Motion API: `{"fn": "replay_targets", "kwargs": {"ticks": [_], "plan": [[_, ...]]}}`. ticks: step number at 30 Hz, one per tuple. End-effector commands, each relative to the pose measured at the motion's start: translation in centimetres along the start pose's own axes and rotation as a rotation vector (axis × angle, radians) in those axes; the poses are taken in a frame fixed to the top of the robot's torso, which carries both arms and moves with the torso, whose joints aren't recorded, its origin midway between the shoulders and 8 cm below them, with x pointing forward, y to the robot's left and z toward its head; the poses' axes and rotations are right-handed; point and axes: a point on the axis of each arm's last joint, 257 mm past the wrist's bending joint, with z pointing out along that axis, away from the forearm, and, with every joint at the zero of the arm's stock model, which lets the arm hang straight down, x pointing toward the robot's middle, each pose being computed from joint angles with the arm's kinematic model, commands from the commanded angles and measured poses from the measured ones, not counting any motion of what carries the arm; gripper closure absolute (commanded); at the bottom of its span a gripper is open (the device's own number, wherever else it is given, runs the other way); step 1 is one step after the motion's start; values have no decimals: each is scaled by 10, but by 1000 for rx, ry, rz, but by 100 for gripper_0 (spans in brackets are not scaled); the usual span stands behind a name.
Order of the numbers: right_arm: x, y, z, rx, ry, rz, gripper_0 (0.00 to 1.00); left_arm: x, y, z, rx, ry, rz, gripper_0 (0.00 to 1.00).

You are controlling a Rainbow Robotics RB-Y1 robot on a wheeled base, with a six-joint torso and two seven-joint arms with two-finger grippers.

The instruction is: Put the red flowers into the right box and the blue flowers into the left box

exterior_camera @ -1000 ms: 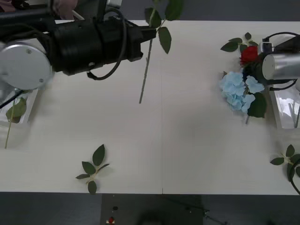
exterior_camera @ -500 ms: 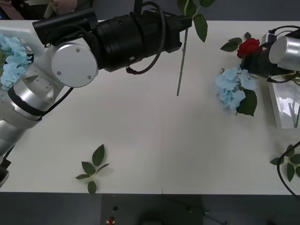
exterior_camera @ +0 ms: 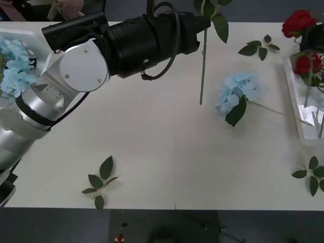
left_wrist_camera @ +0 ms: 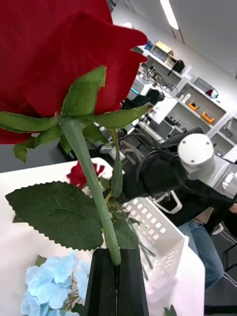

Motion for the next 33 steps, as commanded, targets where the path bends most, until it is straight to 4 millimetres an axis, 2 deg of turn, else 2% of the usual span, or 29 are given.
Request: {"fn": "replay_targets", "kwargs": {"ticks": [1,6,9,14,20,21,22,23,26,28,31,33], "plan": [[-29,-54,-35,140,-43,-188,100,-23,-13,4,24,-37,46,100],[-25,-114,-47,314,-39,-304,100,-23,-13,4,24,-37,46,100],[-14,-136,-42,368,-55,-326,100,-23,-13,4,24,-37,46,100],[8,-161,-24,438,-104,-346,100,-23,-13,4,24,-37,46,100],[29,-173,-14,466,-107,-352,99,-23,-13,4,24,-37,46,100],[33,-175,-13,466,-101,-350,76,-23,-13,4,24,-37,46,100],[33,-175,-13,466,-101,-350,65,-23,-13,4,24,-37,46,100],[35,-175,-12,465,-98,-352,45,-23,-13,4,24,-37,46,100],[35,-173,-11,457,-100,-350,29,-23,-13,4,24,-37,46,100],[34,-170,-10,449,-103,-349,25,-23,-13,4,24,-37,46,100],[33,-148,-4,375,-96,-350,23,-23,-13,4,24,-37,46,100],[27,-123,-6,278,-86,-354,22,-23,-13,4,24,-37,46,100]]}}
